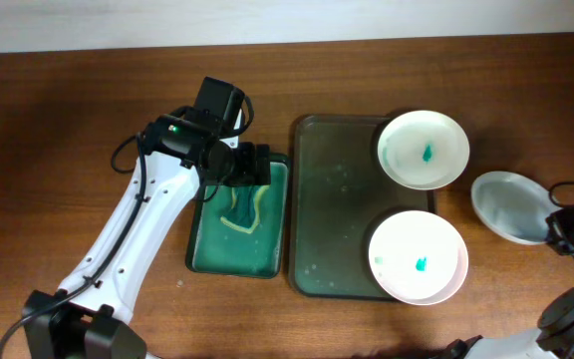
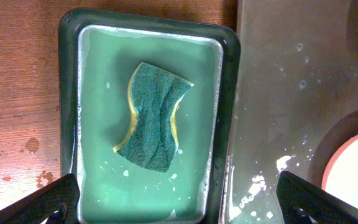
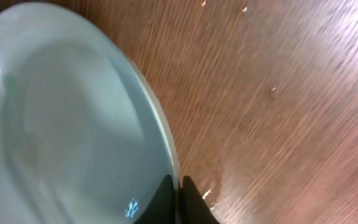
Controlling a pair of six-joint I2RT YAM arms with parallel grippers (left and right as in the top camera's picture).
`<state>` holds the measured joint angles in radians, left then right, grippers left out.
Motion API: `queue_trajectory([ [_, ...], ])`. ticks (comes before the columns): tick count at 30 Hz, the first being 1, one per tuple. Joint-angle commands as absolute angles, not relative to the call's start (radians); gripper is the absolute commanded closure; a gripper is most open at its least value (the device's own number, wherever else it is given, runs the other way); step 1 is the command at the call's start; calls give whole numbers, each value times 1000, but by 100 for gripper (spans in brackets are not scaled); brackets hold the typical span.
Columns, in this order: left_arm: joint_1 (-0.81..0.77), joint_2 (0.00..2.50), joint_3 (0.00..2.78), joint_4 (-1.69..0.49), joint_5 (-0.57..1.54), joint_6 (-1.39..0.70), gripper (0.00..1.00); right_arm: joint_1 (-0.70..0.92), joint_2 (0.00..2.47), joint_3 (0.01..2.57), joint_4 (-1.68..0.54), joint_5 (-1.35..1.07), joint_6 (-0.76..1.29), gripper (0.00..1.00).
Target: Clean dirty plates on tray and stack at the side
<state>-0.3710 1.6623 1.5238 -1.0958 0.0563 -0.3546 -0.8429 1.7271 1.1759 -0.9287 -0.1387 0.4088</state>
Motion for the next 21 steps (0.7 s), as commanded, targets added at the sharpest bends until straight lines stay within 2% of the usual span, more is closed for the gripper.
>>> queue_trajectory([
  [1, -370, 1650, 1530, -1096, 64, -343, 1, -830, 1719, 1172, -950, -152, 389, 67],
  [4, -370, 1650, 1530, -1096, 64, -343, 1, -802, 1636, 1172, -978, -239, 298, 59],
  [7, -370, 1650, 1530, -1096, 64, -343, 1, -685, 1504, 1172, -997, -315, 198, 59],
  [10, -370, 1650, 1530, -1096, 64, -343, 1, -442, 1427, 1171, -1083, -167, 126, 54],
  [13, -370, 1650, 1530, -1096, 64, -343, 1, -304, 1452, 1105, -1126, -30, 128, 52],
  [17, -370, 1650, 1530, -1096, 64, -343, 1, -289, 1472, 1014, -1089, -28, 148, 47],
  [21, -370, 1650, 1530, -1096, 64, -343, 1, -287, 1473, 951, -1085, -40, 163, 47],
])
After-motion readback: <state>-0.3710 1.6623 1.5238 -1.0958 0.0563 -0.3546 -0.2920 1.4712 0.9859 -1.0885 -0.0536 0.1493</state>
